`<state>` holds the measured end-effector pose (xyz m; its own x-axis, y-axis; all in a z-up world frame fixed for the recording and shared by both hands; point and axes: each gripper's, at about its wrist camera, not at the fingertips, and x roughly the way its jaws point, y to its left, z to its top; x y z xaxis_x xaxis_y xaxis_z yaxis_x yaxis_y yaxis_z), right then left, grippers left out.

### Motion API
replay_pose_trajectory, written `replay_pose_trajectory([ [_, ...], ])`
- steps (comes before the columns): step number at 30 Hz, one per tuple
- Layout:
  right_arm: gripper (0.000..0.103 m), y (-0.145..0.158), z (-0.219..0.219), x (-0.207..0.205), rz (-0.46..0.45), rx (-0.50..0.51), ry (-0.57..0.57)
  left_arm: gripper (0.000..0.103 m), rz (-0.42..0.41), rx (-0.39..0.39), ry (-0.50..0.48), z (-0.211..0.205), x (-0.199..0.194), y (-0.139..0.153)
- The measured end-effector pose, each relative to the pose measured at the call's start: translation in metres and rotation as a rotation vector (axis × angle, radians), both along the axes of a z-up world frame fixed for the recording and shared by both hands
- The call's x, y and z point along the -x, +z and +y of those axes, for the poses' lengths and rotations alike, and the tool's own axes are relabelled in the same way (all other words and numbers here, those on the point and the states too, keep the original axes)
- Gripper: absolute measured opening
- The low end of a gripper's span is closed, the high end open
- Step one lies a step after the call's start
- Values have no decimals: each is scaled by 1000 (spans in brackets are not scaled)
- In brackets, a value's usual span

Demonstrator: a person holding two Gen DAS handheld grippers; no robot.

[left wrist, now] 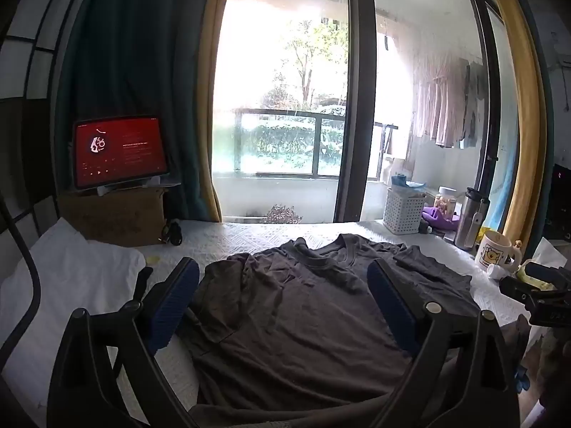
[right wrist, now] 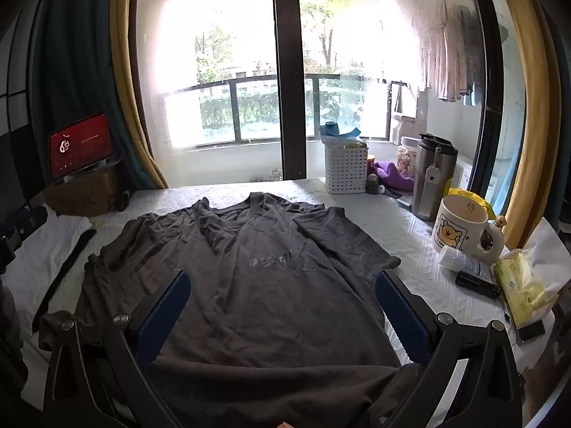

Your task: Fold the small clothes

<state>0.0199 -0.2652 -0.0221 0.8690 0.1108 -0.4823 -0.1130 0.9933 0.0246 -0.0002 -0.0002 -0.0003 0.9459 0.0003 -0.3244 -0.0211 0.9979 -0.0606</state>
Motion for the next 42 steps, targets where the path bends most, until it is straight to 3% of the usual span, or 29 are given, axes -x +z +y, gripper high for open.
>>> replay_pose_trajectory([
  [16, 103, 4, 1, -6, -7, 14, -6, 96, -2, 49, 14, 7, -3, 0],
  [26, 103, 6, 3, -5, -11, 20, -4, 96, -35, -15, 31, 2, 3, 0],
  [42, 103, 6, 3, -6, -12, 24, -5, 96, -17, 25, 12, 9, 2, 2],
])
